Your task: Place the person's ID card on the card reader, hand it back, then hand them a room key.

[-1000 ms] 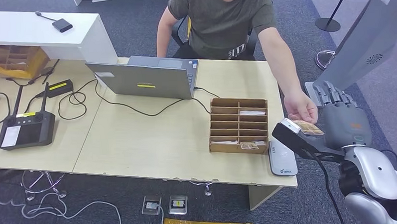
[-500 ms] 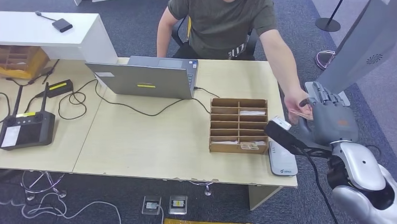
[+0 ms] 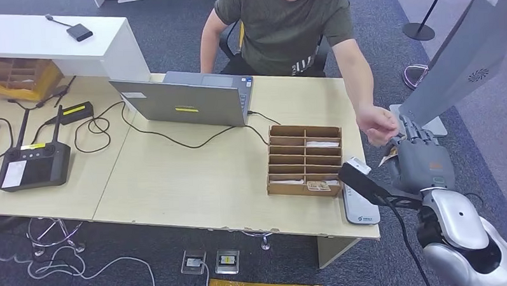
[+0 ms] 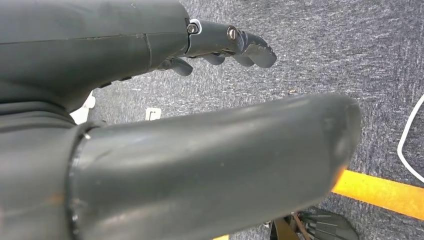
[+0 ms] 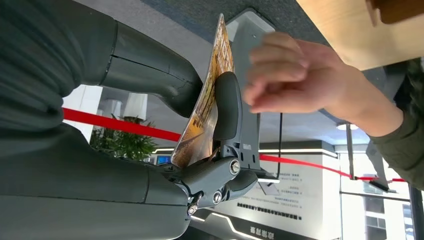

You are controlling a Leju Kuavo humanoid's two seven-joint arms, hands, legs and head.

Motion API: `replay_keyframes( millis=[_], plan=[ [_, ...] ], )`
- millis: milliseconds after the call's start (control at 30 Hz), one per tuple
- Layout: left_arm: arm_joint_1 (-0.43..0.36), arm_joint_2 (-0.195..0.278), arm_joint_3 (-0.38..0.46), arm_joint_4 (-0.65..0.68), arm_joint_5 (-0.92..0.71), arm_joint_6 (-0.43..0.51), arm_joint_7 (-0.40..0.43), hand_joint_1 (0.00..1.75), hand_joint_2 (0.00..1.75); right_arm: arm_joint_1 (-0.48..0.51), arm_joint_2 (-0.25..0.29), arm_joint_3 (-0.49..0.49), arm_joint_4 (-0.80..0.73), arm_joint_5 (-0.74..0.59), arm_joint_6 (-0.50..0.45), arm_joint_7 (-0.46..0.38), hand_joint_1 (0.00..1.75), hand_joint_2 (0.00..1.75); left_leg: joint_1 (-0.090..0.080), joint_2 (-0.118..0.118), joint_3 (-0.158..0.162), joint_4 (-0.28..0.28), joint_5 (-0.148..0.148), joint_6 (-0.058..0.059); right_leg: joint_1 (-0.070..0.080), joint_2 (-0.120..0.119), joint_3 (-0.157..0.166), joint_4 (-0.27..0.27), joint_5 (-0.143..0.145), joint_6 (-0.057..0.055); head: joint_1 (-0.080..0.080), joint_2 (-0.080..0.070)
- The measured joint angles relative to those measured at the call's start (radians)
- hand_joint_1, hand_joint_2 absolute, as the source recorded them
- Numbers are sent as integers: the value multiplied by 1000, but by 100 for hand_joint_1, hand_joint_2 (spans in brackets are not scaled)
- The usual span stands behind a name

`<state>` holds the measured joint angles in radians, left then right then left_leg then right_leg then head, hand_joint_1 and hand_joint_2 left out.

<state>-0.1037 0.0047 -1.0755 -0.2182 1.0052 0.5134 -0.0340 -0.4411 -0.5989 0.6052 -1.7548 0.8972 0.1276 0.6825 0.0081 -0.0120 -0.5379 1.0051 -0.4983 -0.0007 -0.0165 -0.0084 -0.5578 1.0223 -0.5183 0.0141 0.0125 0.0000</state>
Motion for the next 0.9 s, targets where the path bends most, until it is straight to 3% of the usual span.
replay_keyframes(
  millis=[333, 900],
  plan=[
    [0, 4, -16, 0, -8, -4, 5, 0, 0, 51, -9, -4, 2, -3, 34, 0, 175, 175, 0, 1, 0, 0, 0, 0, 0, 1, 0, 0, 0, 0, 0, 0],
    [0, 15, -33, -1, 5, 0, 15, 0, 0, 75, -2, 100, 76, -70, -22, 0, 175, 175, 0, 1, 0, 0, 0, 0, 0, 1, 0, 0, 0, 0, 0, 0]
  ],
)
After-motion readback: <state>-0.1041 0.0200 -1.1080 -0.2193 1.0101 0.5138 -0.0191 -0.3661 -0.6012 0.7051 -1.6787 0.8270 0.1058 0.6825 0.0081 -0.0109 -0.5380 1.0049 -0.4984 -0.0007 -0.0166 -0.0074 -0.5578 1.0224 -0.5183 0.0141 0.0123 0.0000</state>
